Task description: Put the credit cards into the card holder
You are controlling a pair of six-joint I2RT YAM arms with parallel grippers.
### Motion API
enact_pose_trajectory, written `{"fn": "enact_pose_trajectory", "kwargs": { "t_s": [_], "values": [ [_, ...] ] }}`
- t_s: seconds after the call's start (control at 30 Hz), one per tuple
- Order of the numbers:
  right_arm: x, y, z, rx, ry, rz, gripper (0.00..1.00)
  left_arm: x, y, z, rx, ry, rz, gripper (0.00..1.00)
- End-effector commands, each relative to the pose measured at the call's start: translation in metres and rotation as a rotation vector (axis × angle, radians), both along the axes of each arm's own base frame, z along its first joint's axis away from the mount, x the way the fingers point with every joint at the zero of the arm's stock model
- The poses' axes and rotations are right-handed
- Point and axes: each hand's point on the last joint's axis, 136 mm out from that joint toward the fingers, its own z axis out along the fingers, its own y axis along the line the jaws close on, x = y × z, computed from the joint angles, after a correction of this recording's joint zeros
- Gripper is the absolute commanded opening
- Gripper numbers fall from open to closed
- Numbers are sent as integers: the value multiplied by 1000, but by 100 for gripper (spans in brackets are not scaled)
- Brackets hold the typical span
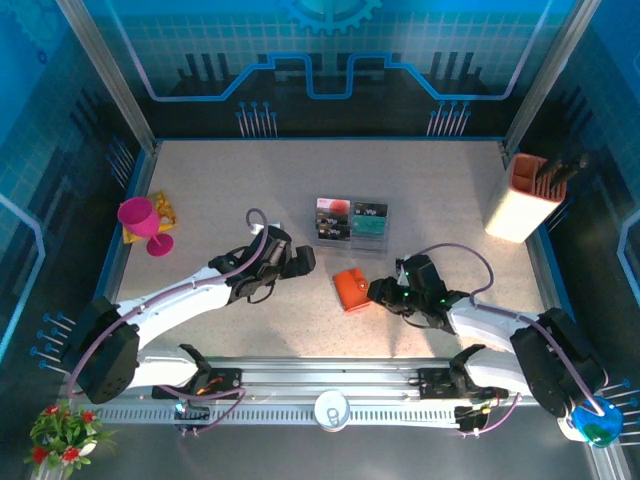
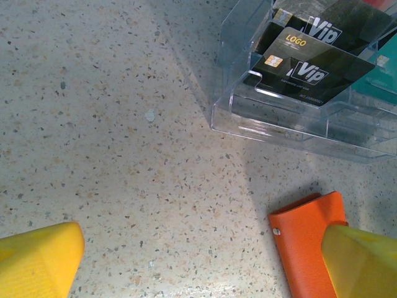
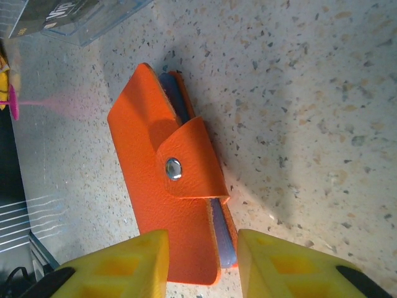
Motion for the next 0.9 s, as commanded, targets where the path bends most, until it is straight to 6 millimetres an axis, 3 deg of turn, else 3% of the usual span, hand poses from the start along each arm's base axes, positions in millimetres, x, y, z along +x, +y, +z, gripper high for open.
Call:
{"fn": "enact_pose_trajectory", "kwargs": {
  "t_s": [0.0,0.17,0.3,0.47,0.63,0.87],
  "values": [
    [-3,7,-3,28,13,16,32,5,-6,7,-15,-22,1,99],
    [1,13,-5,57,14,20,21,4,-6,6,-12,-22,1,99],
    [1,18,-6,89,17,24,0,4,-5,4,-13,-18,5,99],
    [-4,26,3,153,6,40,0,-1,-6,5,-40,-11,-1,99],
    [-8,37,29,195,-41,82,0,0,0,13,-94,-17,85,99],
    [-5,46,88,244,-159,101,0,0,-11,43,-179,-52,37,99]
  ]
}}
